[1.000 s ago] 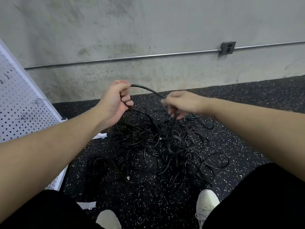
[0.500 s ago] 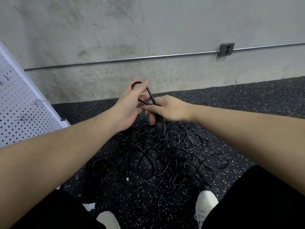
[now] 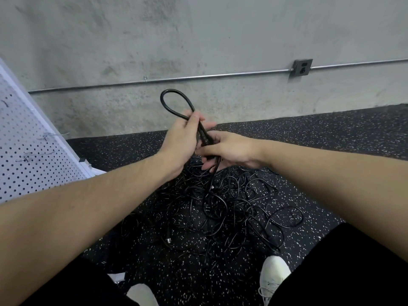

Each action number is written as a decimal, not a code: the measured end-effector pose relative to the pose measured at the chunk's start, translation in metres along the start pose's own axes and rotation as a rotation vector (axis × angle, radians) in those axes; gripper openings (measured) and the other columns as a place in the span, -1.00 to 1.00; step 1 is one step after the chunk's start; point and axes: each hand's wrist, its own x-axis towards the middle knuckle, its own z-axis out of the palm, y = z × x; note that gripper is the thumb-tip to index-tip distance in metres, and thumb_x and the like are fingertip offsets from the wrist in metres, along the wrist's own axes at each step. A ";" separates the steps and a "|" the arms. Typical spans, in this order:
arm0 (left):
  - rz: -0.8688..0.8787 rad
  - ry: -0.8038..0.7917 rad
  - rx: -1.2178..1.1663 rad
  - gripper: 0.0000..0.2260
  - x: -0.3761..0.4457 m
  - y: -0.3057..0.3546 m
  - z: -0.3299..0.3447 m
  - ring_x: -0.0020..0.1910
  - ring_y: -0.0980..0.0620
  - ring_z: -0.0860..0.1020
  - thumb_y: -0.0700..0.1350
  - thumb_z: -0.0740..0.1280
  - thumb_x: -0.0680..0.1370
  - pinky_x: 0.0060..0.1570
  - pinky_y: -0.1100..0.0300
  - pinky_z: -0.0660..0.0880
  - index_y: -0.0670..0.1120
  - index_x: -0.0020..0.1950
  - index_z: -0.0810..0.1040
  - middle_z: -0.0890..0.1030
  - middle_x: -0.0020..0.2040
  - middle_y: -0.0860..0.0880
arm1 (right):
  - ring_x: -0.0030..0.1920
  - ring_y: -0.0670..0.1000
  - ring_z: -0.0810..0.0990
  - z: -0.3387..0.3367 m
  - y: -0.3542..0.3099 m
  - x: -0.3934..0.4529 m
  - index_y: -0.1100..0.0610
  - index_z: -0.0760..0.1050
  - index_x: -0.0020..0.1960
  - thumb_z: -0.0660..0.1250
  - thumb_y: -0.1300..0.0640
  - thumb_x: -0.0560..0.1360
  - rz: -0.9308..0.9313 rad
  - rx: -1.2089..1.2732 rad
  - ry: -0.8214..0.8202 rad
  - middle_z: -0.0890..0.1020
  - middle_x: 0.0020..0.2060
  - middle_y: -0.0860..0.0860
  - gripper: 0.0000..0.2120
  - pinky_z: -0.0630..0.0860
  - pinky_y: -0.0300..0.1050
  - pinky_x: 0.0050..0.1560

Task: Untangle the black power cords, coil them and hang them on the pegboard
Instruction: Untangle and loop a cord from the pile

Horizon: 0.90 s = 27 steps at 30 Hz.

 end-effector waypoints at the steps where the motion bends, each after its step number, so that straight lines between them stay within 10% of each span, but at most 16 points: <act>1: 0.016 0.027 0.029 -0.77 0.001 -0.001 0.001 0.01 0.02 0.70 0.03 0.13 0.75 0.03 0.19 0.60 0.01 0.00 0.49 0.73 0.00 -0.06 | -0.09 0.07 0.70 0.002 0.001 0.001 0.02 0.37 0.32 0.31 0.20 0.64 0.013 0.055 -0.010 0.60 -0.11 0.08 -0.71 0.58 0.24 0.24; 6: 0.120 0.137 0.157 -0.78 0.007 -0.002 0.006 -0.04 0.01 0.67 -0.02 0.07 0.75 0.17 0.11 0.52 0.00 -0.05 0.38 0.58 -0.30 0.04 | -0.34 0.00 0.63 0.012 -0.004 0.001 0.10 0.31 0.36 0.23 0.11 0.68 0.098 0.211 -0.030 0.61 -0.10 0.13 -0.73 0.70 0.00 -0.09; 13: -0.019 -0.191 0.113 -0.76 0.004 -0.013 -0.008 0.18 0.19 0.60 0.07 0.19 0.72 0.08 0.27 0.54 0.05 0.30 0.54 0.64 0.22 0.13 | -0.49 -0.12 0.09 0.009 0.000 -0.002 0.07 0.31 -0.17 0.08 -0.01 0.71 0.098 0.252 -0.175 0.32 -0.41 -0.05 -0.69 0.03 -0.26 -0.51; 20: -0.048 -0.139 -0.064 -0.71 0.002 -0.006 -0.020 0.03 0.06 0.68 0.06 0.21 0.70 0.10 0.15 0.57 0.01 0.00 0.69 0.74 0.01 -0.01 | -0.46 -0.09 0.05 0.002 -0.004 -0.002 0.05 0.37 -0.07 0.19 -0.18 0.64 0.077 0.268 -0.192 0.28 -0.41 -0.05 -0.69 0.06 -0.28 -0.53; 23: -0.012 -0.038 -0.080 -0.76 0.003 -0.003 -0.021 -0.02 -0.06 0.73 0.07 0.27 0.68 0.14 0.07 0.59 0.01 -0.02 0.67 0.58 -0.33 -0.02 | -0.34 -0.02 0.44 -0.002 0.004 -0.001 0.05 0.46 0.06 0.28 -0.22 0.59 0.063 0.043 -0.172 0.45 -0.36 0.00 -0.68 0.55 -0.04 -0.10; 27: 0.033 0.044 0.020 -0.79 0.000 0.002 -0.019 -0.35 -0.07 0.69 0.11 0.28 0.66 -0.23 0.21 0.56 0.00 0.03 0.60 0.42 -0.51 0.13 | -0.15 0.01 0.52 -0.003 0.019 -0.002 0.03 0.48 -0.18 0.41 -0.09 0.56 0.117 -0.358 -0.194 0.59 -0.24 -0.03 -0.75 0.51 0.00 0.03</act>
